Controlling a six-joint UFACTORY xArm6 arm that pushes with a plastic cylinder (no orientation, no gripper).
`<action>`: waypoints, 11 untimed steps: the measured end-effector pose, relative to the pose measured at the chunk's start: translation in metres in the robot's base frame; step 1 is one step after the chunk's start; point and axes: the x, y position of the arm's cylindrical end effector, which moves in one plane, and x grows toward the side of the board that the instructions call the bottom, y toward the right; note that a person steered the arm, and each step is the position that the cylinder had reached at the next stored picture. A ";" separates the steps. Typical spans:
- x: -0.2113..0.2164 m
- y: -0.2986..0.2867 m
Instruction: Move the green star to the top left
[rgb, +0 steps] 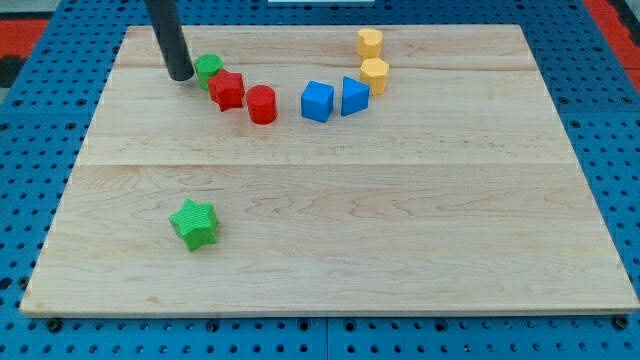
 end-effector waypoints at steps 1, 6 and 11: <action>-0.020 0.012; 0.262 -0.094; 0.198 0.036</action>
